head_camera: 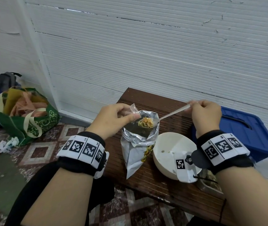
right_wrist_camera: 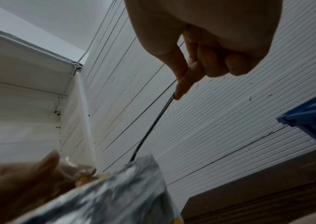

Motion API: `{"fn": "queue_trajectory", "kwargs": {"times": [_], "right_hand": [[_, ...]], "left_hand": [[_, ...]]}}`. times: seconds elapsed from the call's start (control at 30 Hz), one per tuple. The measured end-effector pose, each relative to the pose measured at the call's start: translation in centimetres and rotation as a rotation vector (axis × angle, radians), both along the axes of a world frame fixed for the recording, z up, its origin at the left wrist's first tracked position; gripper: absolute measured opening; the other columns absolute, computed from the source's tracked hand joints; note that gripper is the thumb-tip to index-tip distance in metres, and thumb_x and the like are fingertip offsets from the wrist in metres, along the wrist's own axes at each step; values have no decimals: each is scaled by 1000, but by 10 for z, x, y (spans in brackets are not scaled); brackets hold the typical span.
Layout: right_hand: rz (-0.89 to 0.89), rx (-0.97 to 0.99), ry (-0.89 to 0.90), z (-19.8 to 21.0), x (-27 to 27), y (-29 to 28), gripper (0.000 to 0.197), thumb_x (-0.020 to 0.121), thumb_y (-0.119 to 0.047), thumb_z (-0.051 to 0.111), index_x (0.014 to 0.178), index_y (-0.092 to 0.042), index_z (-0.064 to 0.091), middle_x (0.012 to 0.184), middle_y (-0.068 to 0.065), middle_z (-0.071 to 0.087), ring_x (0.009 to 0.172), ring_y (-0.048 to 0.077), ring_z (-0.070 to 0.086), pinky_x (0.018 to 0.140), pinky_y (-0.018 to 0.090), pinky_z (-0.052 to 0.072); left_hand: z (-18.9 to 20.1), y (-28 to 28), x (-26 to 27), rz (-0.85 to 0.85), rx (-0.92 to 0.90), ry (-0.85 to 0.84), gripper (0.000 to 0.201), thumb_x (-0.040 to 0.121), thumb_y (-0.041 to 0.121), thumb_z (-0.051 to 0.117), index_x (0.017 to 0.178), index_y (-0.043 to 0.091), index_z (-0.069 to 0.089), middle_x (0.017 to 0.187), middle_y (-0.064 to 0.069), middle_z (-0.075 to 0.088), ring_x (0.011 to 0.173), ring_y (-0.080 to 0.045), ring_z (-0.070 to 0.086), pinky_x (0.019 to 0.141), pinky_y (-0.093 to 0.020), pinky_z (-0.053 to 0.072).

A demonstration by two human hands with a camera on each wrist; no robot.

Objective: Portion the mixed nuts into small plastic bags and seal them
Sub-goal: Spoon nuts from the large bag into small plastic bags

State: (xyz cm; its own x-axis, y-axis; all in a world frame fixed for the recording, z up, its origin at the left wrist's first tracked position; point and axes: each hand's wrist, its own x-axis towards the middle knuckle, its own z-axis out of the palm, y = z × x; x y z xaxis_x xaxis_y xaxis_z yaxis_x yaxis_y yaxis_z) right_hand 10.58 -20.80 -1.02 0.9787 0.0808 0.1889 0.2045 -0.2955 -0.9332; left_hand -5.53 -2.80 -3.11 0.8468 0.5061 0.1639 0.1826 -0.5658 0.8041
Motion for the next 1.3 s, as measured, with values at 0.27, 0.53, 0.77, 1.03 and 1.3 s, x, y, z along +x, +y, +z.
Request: {"fn": "queue_trajectory", "kwargs": {"times": [0.27, 0.53, 0.77, 1.03, 1.3], "right_hand": [[-6, 17, -95, 30, 9, -1, 36, 89, -9, 55, 55, -19, 64, 84, -3, 70, 81, 9, 59, 75, 24, 45], [106, -36, -174, 36, -12, 22, 28, 92, -17, 56, 76, -1, 71, 93, 12, 72, 92, 25, 64, 70, 25, 43], [262, 87, -308, 39, -32, 29, 15, 94, -21, 58, 82, -14, 66, 74, -2, 67, 79, 19, 66, 76, 23, 50], [293, 146, -473, 51, -36, 26, 12, 93, -20, 60, 88, -14, 69, 74, -11, 66, 75, 12, 66, 75, 28, 55], [231, 197, -454, 53, -33, 23, 11, 92, -21, 61, 86, -16, 70, 76, -7, 68, 78, 13, 67, 76, 25, 54]], "left_hand": [[-4, -4, 5, 11, -41, -31, 50, 67, 41, 82, 111, 20, 68, 92, 13, 68, 87, 8, 58, 68, 2, 39], [-1, -11, 8, 12, -13, -50, 49, 64, 41, 83, 108, 28, 68, 91, 21, 65, 89, 8, 59, 78, -8, 47], [1, -15, 7, 31, -22, -122, 40, 67, 41, 81, 103, 35, 63, 90, 25, 60, 84, 16, 54, 69, 1, 40], [1, -14, 8, 63, -106, -202, 38, 68, 42, 79, 102, 31, 64, 92, 19, 65, 85, 10, 58, 69, 2, 40], [2, -13, 7, 66, -119, -209, 32, 70, 41, 79, 96, 37, 60, 88, 24, 61, 84, 15, 55, 72, -2, 42]]}}
